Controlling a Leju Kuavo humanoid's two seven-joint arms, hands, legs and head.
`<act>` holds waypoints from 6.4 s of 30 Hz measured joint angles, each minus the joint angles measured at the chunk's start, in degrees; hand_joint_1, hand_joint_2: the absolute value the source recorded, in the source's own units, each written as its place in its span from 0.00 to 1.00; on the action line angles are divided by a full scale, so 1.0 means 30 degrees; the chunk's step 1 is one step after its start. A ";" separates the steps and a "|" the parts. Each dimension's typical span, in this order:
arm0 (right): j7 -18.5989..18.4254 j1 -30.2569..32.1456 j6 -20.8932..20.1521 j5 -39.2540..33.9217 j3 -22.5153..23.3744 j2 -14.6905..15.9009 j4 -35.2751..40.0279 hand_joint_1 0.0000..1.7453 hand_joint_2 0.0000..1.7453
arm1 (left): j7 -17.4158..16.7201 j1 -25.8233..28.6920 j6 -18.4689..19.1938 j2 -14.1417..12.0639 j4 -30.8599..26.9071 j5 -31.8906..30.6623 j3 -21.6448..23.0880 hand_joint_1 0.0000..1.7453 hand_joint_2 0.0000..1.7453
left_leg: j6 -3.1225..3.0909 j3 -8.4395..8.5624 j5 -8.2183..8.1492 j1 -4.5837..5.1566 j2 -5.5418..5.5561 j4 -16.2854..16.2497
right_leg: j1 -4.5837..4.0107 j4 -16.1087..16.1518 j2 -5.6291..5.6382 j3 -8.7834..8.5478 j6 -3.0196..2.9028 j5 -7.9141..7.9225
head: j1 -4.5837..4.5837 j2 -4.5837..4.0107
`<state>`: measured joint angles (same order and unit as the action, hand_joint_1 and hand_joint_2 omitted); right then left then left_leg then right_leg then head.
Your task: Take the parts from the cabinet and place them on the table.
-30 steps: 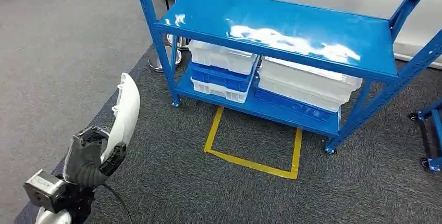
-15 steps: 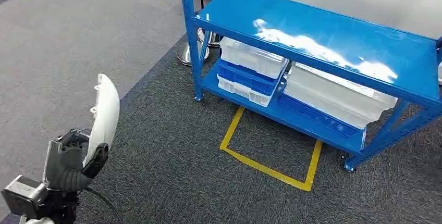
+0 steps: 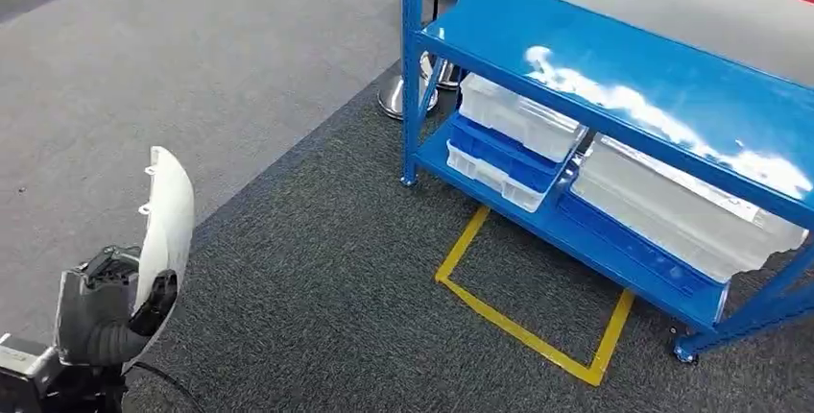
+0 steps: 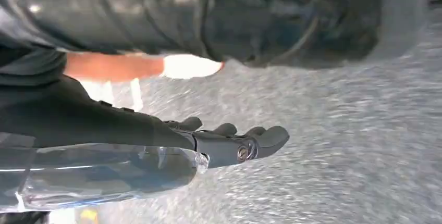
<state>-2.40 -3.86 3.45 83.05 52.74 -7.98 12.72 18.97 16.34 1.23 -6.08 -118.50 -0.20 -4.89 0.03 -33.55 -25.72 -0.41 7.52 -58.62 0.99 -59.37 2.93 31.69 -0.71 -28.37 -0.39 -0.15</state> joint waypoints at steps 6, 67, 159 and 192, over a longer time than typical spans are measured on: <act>-0.0030 0.0307 -0.0022 0.0343 -0.0292 0.0218 -0.0008 0.00 0.00 | 0.0555 0.0604 -0.0665 0.0569 -0.0315 -0.0438 -0.0212 1.00 1.00 | 0.0461 -0.2467 -0.2762 -0.0178 -0.2317 -0.5523 | -0.0022 0.0208 -0.1667 -0.0070 -0.0272 0.0057 | 0.0109 0.0000; 0.1485 -0.1254 0.0161 -0.6309 0.0299 0.0626 -0.0139 0.00 0.00 | 0.3155 -0.5631 -0.0109 0.2317 0.8575 0.3738 0.6397 1.00 1.00 | 0.0293 -0.2920 -0.2400 -0.0124 -0.2357 -0.5638 | 0.0146 -0.0013 -0.1602 0.0093 0.0070 0.0011 | 0.0182 0.0000; 0.0611 -0.0988 -0.0481 -0.5158 0.0006 0.1019 -0.0132 0.00 0.00 | 0.2769 -0.5586 -0.2274 0.1210 0.5951 0.2229 0.7409 1.00 1.00 | -0.0122 -0.1293 -0.0798 0.0089 -0.1746 -0.1805 | 0.0103 0.0250 -0.0783 -0.0039 0.0061 0.0097 | 0.0400 0.0000; -0.0205 -0.1105 -0.0517 -0.4640 -0.1064 0.1012 -0.0132 0.00 0.00 | 0.2762 -0.6359 -0.2405 0.1108 0.6723 0.2375 0.7117 1.00 1.00 | -0.0014 -0.3110 -0.1921 -0.0059 -0.2188 -0.5047 | 0.0014 0.0149 -0.1115 -0.0026 -0.0006 -0.0137 | 0.0400 0.0000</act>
<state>-3.02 -7.18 1.90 69.13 49.55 -4.94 12.33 27.26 -2.74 -5.99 -2.75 -98.33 6.93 16.46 -0.02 -42.88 -31.48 -0.59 0.95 -73.76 1.03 -58.92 -0.41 31.61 -0.72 -28.78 0.81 -0.15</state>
